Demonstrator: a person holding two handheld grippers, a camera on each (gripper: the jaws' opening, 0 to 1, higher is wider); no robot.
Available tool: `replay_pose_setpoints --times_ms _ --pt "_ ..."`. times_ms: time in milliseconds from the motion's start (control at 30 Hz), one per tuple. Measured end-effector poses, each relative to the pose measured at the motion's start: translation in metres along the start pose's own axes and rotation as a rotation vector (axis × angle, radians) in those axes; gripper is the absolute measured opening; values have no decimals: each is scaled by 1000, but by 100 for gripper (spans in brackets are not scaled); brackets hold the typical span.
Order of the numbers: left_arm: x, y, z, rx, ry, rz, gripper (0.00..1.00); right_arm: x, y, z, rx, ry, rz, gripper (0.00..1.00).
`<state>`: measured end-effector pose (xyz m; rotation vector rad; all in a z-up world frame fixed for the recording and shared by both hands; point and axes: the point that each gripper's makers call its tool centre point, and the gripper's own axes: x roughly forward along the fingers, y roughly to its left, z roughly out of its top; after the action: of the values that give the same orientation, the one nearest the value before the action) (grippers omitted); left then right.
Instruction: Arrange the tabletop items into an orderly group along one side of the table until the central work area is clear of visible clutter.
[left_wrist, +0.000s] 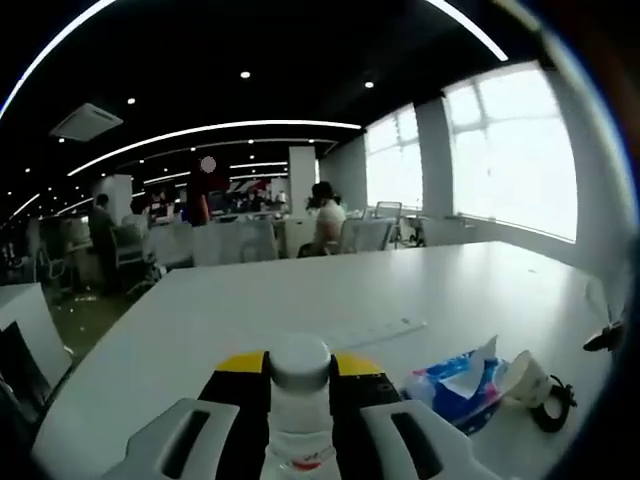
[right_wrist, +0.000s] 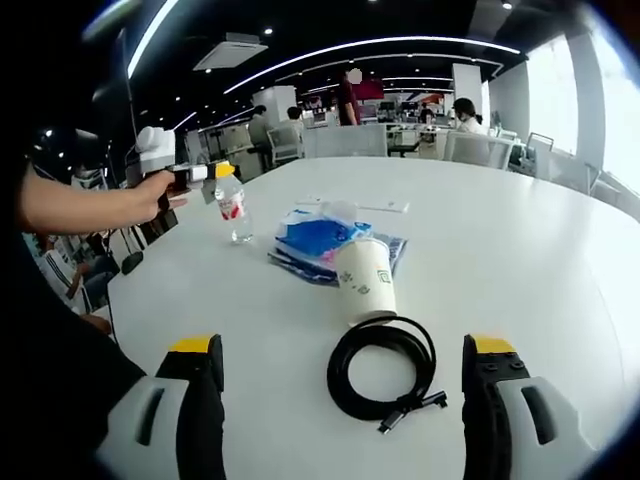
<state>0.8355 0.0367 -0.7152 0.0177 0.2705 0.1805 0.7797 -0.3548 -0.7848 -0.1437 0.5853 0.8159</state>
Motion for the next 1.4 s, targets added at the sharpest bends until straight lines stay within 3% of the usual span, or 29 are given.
replay_pose_setpoints --times_ms 133,300,367,467,633,733,1133,1400 --pt "0 1 0 7 8 -65 19 0 -1 1 1 -4 -6 95" --pt "-6 -12 5 50 18 -190 18 0 -1 3 0 -10 -7 95" --pt "-6 -9 7 64 17 -207 18 0 -1 4 0 -16 -7 95" --pt "-6 -15 11 93 14 -316 18 0 -1 4 4 -20 -7 95" --pt "-8 -12 16 113 21 -388 18 0 0 5 1 -25 -7 96" --pt "-3 -1 13 126 31 -390 18 1 1 6 0 -29 -6 96" --pt "-4 5 2 114 57 -406 18 2 1 3 0 -11 -12 96" --pt "-2 -5 4 110 47 -445 18 0 2 0 -1 -5 -15 96"
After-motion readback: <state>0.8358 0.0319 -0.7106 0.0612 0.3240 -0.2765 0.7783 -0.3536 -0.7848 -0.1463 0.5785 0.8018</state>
